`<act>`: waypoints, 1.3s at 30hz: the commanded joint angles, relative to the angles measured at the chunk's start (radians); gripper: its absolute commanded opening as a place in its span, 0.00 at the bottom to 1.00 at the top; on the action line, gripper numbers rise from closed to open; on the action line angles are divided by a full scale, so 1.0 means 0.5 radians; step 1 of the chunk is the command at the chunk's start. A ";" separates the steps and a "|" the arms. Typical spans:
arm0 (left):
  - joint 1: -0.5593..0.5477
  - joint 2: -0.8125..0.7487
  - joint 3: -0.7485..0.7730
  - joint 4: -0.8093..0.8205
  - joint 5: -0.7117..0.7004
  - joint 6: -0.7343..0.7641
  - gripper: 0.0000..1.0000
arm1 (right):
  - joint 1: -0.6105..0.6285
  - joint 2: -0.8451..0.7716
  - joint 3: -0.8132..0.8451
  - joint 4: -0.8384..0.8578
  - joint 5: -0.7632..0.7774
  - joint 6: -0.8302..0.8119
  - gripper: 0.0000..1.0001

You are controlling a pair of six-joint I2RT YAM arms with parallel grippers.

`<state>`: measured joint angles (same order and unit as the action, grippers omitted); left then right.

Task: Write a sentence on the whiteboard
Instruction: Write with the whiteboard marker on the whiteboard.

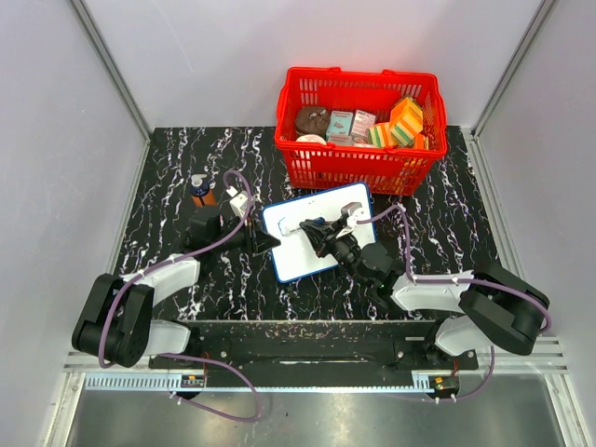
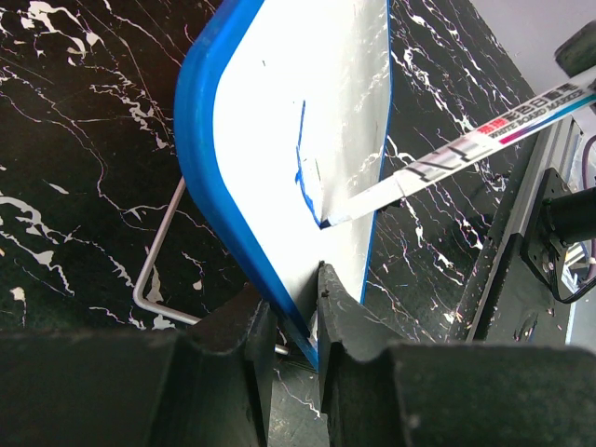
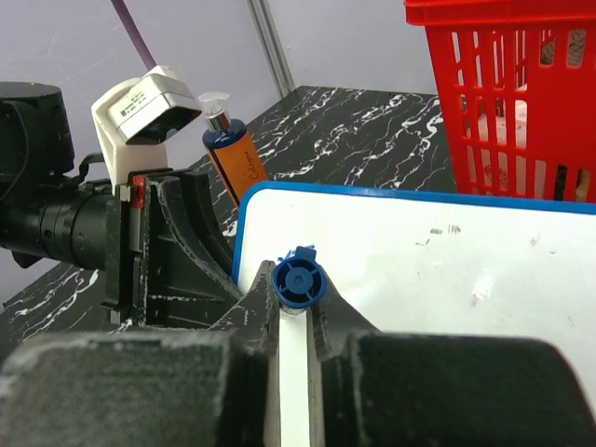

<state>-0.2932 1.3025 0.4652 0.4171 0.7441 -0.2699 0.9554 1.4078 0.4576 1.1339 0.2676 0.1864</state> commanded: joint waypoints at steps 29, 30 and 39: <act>0.010 0.036 0.042 0.006 -0.169 0.285 0.00 | 0.004 -0.036 0.131 0.024 -0.057 -0.091 0.00; 0.010 0.036 0.039 0.006 -0.166 0.285 0.00 | 0.004 -0.021 0.131 0.033 -0.057 -0.090 0.00; 0.010 0.039 0.042 0.009 -0.166 0.285 0.00 | 0.004 0.028 0.143 0.036 -0.020 -0.097 0.00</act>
<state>-0.2935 1.3045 0.4709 0.4126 0.7486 -0.2626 0.9554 1.4059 0.4881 1.1137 0.2432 0.1459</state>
